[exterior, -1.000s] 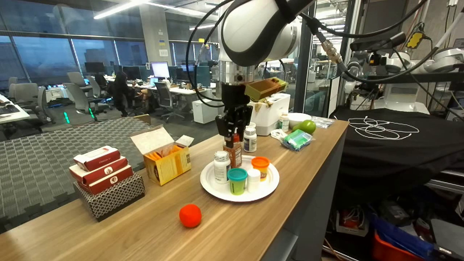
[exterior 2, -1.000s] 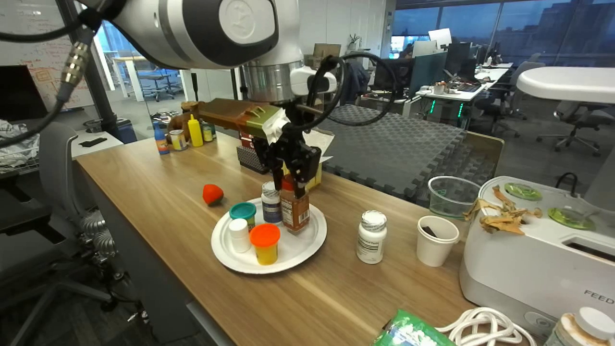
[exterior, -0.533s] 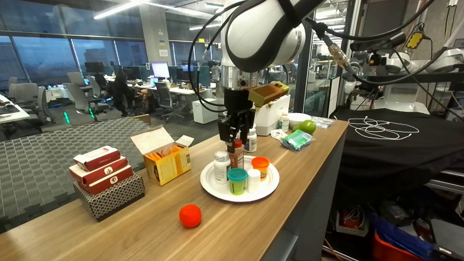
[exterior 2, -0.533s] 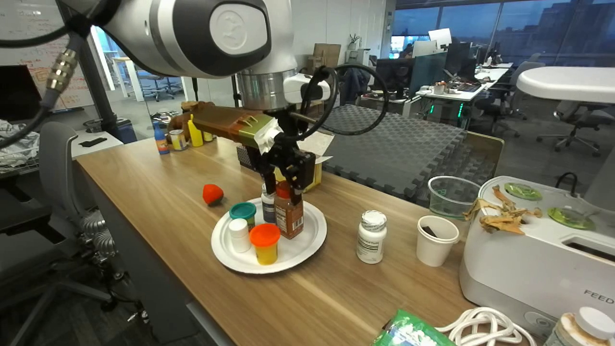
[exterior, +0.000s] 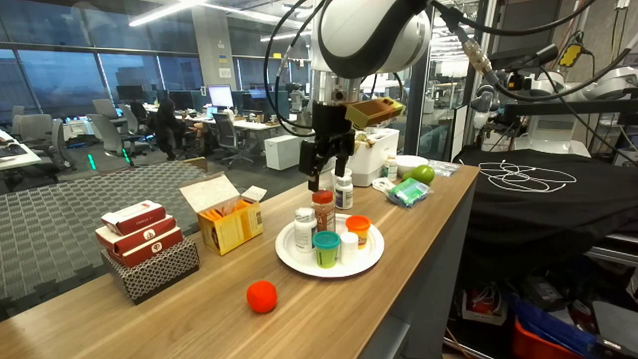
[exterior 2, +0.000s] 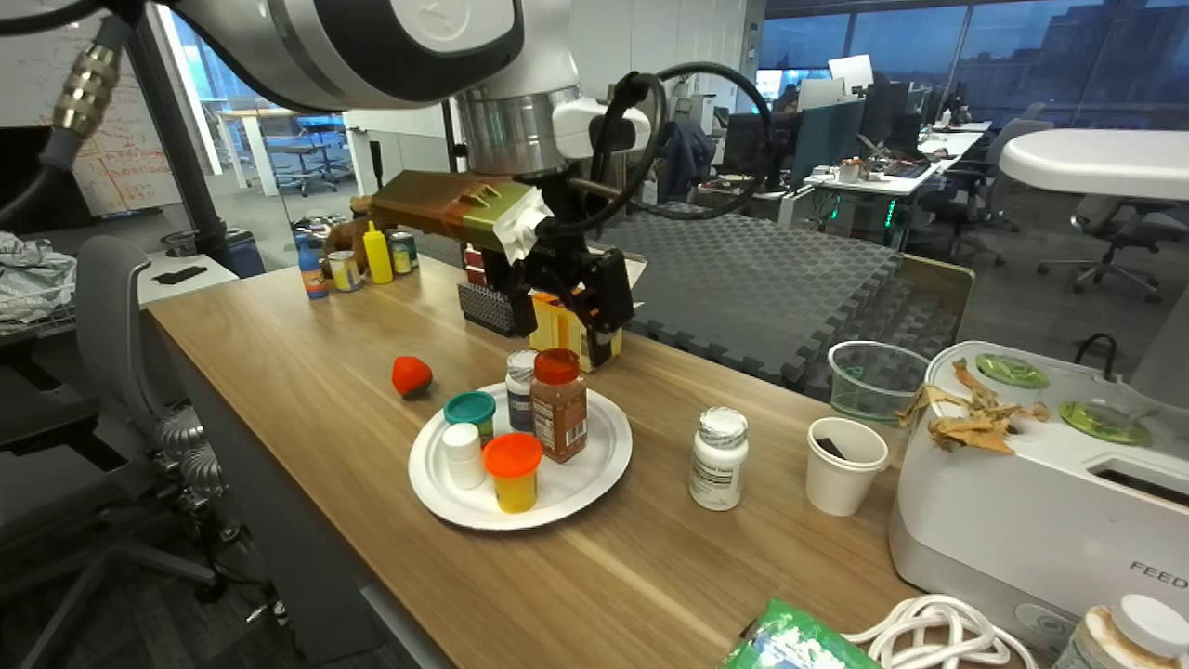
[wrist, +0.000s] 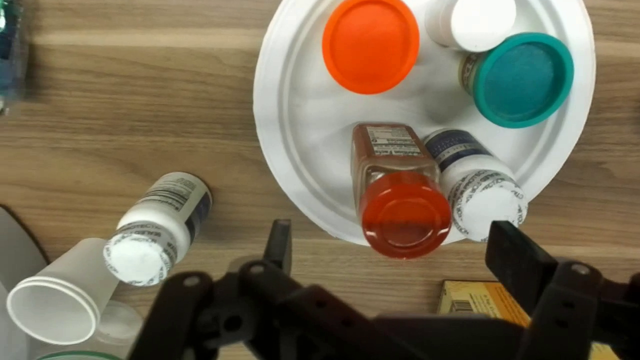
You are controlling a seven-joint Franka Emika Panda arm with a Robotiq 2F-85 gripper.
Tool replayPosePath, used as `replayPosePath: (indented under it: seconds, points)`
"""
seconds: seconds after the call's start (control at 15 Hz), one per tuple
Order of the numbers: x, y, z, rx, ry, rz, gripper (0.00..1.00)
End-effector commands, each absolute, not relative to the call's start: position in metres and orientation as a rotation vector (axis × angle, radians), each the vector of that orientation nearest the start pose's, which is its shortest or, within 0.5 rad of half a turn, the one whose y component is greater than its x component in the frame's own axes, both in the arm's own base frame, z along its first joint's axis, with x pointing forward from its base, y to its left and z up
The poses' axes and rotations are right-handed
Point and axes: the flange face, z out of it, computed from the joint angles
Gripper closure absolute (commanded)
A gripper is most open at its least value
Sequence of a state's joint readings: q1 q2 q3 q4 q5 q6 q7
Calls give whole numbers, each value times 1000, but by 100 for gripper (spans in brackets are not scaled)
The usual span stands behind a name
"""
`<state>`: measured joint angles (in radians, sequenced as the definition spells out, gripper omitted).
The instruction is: Put the bottles and red plushy on the plate
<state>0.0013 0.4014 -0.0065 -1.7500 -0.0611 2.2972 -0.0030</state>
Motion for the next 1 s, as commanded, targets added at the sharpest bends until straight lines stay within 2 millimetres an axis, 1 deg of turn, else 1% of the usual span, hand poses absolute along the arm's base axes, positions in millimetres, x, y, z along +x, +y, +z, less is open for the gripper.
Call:
replayPosePath:
  seconds: [0.0, 0.27, 0.4, 0.47, 0.67, 0.93]
  points:
    - [672, -36, 374, -3196, 86, -293, 0]
    - [687, -83, 366, -3198, 311, -244, 0]
    - [695, -103, 360, -3201, 399, -225, 0]
    - [699, -109, 358, -3201, 434, -209, 0]
    - [711, -120, 349, -3202, 497, -173, 0]
    - [726, -124, 334, -3203, 544, -114, 0]
